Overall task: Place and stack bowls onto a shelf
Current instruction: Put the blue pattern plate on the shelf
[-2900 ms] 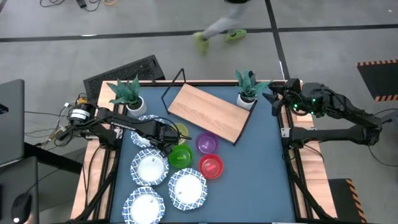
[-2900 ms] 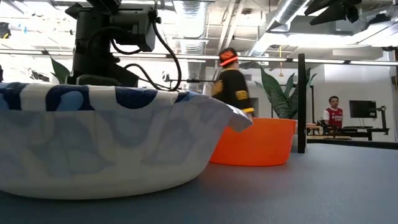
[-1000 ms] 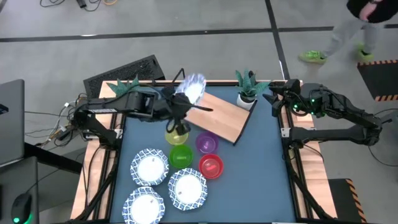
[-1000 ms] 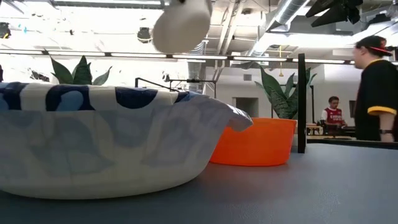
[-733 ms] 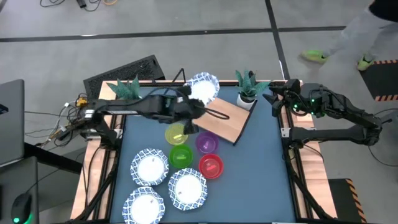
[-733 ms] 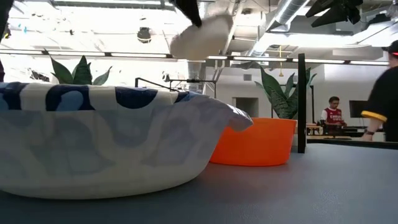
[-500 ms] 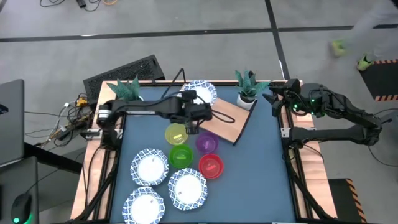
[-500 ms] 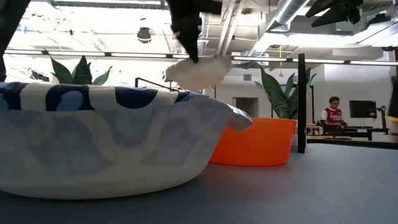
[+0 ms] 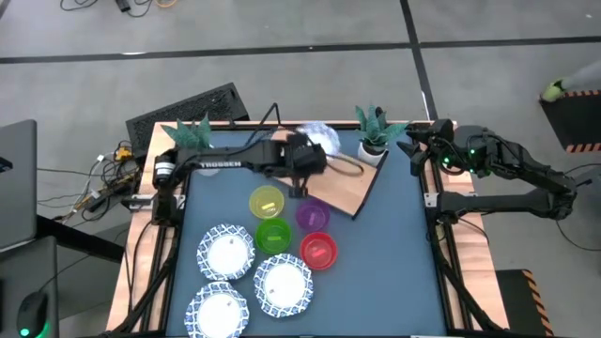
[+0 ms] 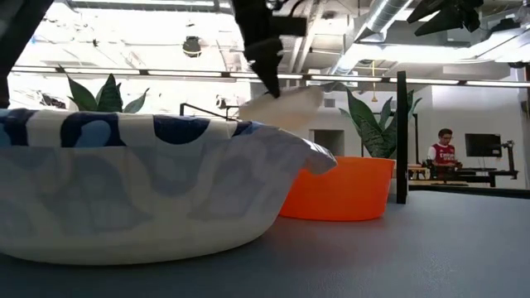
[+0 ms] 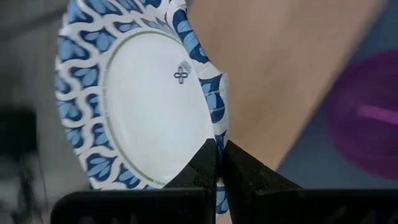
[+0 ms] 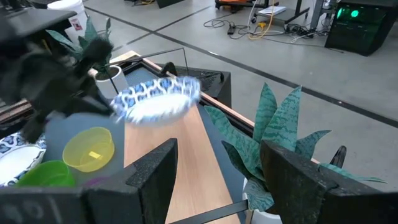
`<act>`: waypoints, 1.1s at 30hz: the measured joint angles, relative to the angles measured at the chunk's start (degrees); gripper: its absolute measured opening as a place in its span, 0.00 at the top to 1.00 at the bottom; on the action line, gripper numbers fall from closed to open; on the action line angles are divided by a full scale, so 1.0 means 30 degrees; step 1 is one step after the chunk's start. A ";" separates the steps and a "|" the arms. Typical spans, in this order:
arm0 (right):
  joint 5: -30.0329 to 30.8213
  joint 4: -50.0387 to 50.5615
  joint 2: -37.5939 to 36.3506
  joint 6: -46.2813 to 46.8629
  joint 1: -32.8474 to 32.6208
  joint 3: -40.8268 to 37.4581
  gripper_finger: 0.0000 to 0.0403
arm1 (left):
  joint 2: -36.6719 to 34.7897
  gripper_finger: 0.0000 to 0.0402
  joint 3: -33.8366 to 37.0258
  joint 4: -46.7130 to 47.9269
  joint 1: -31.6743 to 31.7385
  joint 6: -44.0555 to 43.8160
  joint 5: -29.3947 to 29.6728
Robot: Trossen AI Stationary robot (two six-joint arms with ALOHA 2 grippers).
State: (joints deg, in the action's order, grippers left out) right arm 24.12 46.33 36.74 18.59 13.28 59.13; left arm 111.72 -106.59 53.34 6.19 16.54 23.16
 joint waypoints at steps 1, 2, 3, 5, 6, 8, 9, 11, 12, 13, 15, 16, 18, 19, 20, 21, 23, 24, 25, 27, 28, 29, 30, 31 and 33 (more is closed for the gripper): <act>0.0000 0.0000 -0.0001 0.0007 -0.0006 0.0000 0.37 | 0.0003 1.00 0.0000 -0.0435 -0.0249 0.0767 -0.0259; 0.0000 0.0000 0.0002 0.0007 -0.0004 0.0000 0.37 | 0.0007 1.00 0.0000 -0.1036 -0.0460 0.1464 -0.0506; 0.0000 0.0000 0.0002 0.0007 -0.0004 0.0000 0.37 | 0.0007 1.00 0.0000 -0.1745 -0.0651 0.2087 -0.0723; 0.0000 0.0000 -0.0001 0.0007 -0.0001 0.0000 0.37 | 0.0007 1.00 0.0000 -0.3172 -0.0893 0.3152 -0.1021; 0.0000 0.0000 0.0000 0.0007 0.0000 0.0000 0.37 | 0.0007 1.00 0.0000 -0.3682 -0.0966 0.3601 -0.1105; 0.0000 0.0000 0.0002 0.0011 0.0000 0.0000 0.37 | 0.0010 1.00 0.0000 -0.4014 -0.0995 0.4325 -0.1174; 0.0000 0.0000 0.0003 0.0010 -0.0007 0.0000 0.37 | 0.0183 1.00 -0.0005 -0.4085 -0.0995 0.4537 -0.1150; 0.0000 -0.0006 0.0006 0.0014 -0.0001 0.0000 0.37 | 0.0475 1.00 -0.0022 -0.4043 -0.0988 0.4766 -0.1145; 0.0000 0.0000 0.0005 0.0011 -0.0007 0.0000 0.37 | 0.0733 1.00 -0.0015 -0.3841 -0.0988 0.4864 -0.1155; 0.0000 -0.0006 -0.0002 0.0015 -0.0001 0.0000 0.37 | 0.0995 1.00 -0.0015 -0.3843 -0.0988 0.5064 -0.1171; 0.0000 0.0002 0.0005 0.0015 0.0000 0.0000 0.37 | 0.1560 1.00 -0.0015 -0.3889 -0.1058 0.5590 -0.1189; 0.0000 -0.0006 -0.0002 0.0015 -0.0002 0.0000 0.37 | 0.1794 1.00 -0.0013 -0.3868 -0.1121 0.5754 -0.1146; 0.0000 0.0000 -0.0002 0.0019 0.0000 0.0000 0.37 | 0.2219 1.00 -0.0007 -0.3858 -0.1236 0.6003 -0.1108; 0.0000 -0.0007 -0.0002 0.0015 0.0000 0.0000 0.37 | 0.2349 1.00 -0.0007 -0.3842 -0.1289 0.6065 -0.1128; 0.0000 0.0001 -0.0002 0.0015 0.0000 0.0000 0.37 | 0.2516 1.00 -0.0007 -0.3892 -0.1327 0.6080 -0.1150; 0.0000 0.0000 0.0002 0.0015 0.0000 0.0000 0.37 | 0.2633 1.00 -0.0007 -0.3973 -0.1338 0.6089 -0.1250; 0.0000 0.0000 0.0000 0.0015 0.0000 0.0000 0.37 | 0.2811 1.00 -0.0007 -0.3987 -0.1335 0.6088 -0.1375; 0.0000 0.0000 0.0003 0.0015 0.0000 0.0000 0.37 | 0.2834 1.00 -0.0007 -0.4001 -0.1330 0.6089 -0.1515; 0.0000 0.0004 -0.0002 0.0015 0.0000 0.0000 0.37 | 0.2834 1.00 -0.0007 -0.4020 -0.1322 0.6089 -0.1721; 0.0000 0.0000 -0.0002 0.0015 0.0000 0.0000 0.37 | 0.2821 1.00 -0.0007 -0.4335 -0.1308 0.6082 -0.1993; 0.0000 0.0006 0.0004 0.0013 0.0000 0.0000 0.37 | 0.2820 1.00 -0.0007 -0.4511 -0.1305 0.6088 -0.2133; 0.0000 0.0000 -0.0001 0.0007 0.0000 0.0000 0.37 | 0.2820 1.00 -0.0007 -0.4639 -0.1276 0.6131 -0.2151; 0.0000 0.0000 -0.0001 0.0007 0.0000 0.0000 0.37 | 0.2820 1.00 -0.0007 -0.4773 -0.1260 0.6282 -0.2160; 0.0000 0.0006 -0.0002 0.0007 0.0000 0.0000 0.37 | 0.2820 1.00 -0.0007 -0.4896 -0.1253 0.6444 -0.2277; 0.0000 0.0000 -0.0001 0.0007 0.0000 0.0000 0.37 | 0.2820 1.00 -0.0007 -0.4996 -0.1221 0.6623 -0.2658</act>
State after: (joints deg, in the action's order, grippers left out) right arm 24.12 46.33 36.73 18.61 13.28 59.13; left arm 120.18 -106.61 38.36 2.52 36.41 15.18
